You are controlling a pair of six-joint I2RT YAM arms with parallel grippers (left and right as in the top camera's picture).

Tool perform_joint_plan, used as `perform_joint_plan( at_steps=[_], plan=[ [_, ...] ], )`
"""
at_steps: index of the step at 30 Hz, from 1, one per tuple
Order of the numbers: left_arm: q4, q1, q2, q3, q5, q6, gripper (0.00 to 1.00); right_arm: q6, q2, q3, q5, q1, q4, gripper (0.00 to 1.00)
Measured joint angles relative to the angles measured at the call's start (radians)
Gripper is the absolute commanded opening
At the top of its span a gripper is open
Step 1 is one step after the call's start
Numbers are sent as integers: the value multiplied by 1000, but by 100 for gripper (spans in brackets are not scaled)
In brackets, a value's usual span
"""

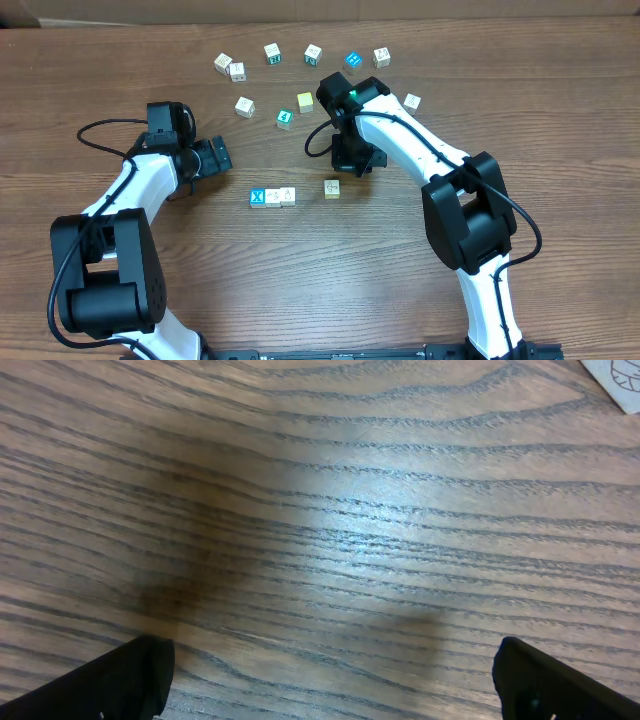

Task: Form a horizontal line
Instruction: 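Open the right gripper and lift it off the umbrella block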

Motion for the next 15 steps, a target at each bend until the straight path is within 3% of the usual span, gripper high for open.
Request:
perform_joint_plan(
  at_steps=[15],
  plan=[
    [0,0,0,0,0,0,99,-18,0,-45,-37,0,47,4]
  ],
)
